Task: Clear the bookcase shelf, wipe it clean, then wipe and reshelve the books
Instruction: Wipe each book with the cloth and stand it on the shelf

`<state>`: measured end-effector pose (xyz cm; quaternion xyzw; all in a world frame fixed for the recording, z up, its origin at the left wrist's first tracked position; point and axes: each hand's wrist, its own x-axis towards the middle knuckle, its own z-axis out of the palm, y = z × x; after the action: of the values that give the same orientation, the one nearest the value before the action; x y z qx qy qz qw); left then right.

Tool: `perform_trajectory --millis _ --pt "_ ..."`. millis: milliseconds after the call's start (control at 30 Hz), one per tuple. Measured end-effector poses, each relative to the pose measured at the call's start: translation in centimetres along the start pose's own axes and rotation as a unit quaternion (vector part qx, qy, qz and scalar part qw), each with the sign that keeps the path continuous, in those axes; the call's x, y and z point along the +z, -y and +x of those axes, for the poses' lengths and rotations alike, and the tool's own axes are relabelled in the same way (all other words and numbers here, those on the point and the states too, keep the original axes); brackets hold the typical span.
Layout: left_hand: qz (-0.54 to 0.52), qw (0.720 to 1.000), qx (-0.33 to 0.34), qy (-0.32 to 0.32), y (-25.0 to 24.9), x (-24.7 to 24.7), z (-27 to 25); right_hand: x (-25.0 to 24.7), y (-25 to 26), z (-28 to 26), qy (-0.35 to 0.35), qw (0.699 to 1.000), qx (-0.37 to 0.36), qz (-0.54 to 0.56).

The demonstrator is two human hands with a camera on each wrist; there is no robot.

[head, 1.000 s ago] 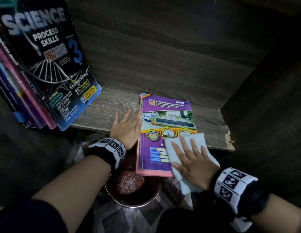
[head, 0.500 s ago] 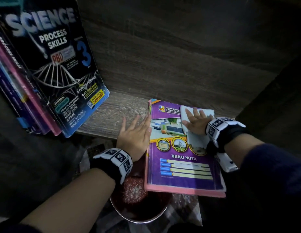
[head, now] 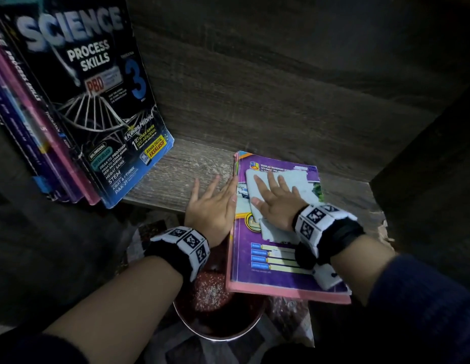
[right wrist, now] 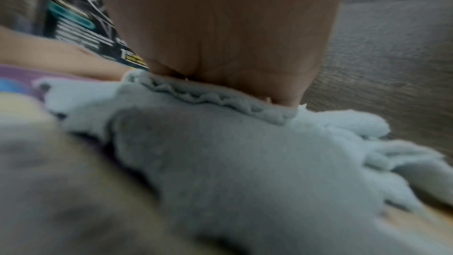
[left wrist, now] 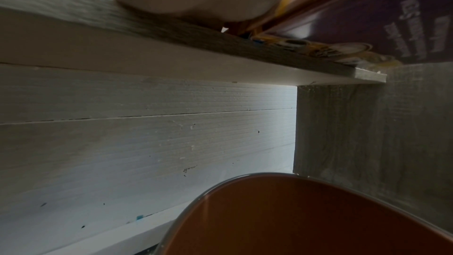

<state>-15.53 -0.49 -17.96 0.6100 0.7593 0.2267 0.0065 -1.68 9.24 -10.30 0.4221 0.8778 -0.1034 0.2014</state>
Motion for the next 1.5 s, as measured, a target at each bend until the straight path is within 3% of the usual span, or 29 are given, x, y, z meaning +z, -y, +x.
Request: perform_trajectory --millis 333,433,600,733,900,1133,1200,1300,1333,1400,1500 --pt "0.030 0.995 -0.027 0.092 -0.4 -1.1 0.5 5.9 3.1 -9.7 -0.045 0.997 -0.060 -0.027" --pt "0.030 0.994 -0.027 0.098 -0.5 -1.3 0.5 7.4 1.6 -11.2 -0.044 0.999 -0.010 -0.031" --pt "0.021 0.993 -0.029 0.109 -0.3 -1.3 0.6 7.1 -3.7 -12.2 -0.027 0.997 -0.040 -0.060" --pt "0.011 0.995 -0.027 0.098 -0.1 -1.0 0.5 6.0 -8.4 -10.2 0.010 0.997 0.070 0.028" --pt "-0.004 0.998 -0.020 0.060 0.2 -0.4 0.4 5.5 -12.1 -5.5 -0.082 0.970 0.158 0.165" --pt "-0.014 0.998 -0.020 0.058 0.4 -0.4 0.3 3.6 -16.0 -0.4 -0.077 0.956 0.266 0.096" --pt "-0.015 0.998 -0.021 0.059 0.4 -0.4 0.4 2.9 -15.6 -0.9 -0.151 0.949 0.266 0.077" --pt "-0.011 0.997 -0.028 0.078 0.2 -0.7 0.6 2.5 -12.8 -2.6 -0.409 0.888 0.174 0.117" --pt "-0.014 0.995 -0.035 0.092 0.1 -0.9 0.7 2.4 -11.6 -3.2 -0.421 0.884 0.149 0.136" --pt "-0.037 0.990 -0.053 0.127 -0.4 -1.6 1.1 2.9 -10.1 -3.6 -0.321 0.922 0.150 0.154" --pt "-0.059 0.983 -0.067 0.163 -0.9 -2.6 1.4 3.1 -10.3 -3.4 -0.168 0.966 0.178 0.084"
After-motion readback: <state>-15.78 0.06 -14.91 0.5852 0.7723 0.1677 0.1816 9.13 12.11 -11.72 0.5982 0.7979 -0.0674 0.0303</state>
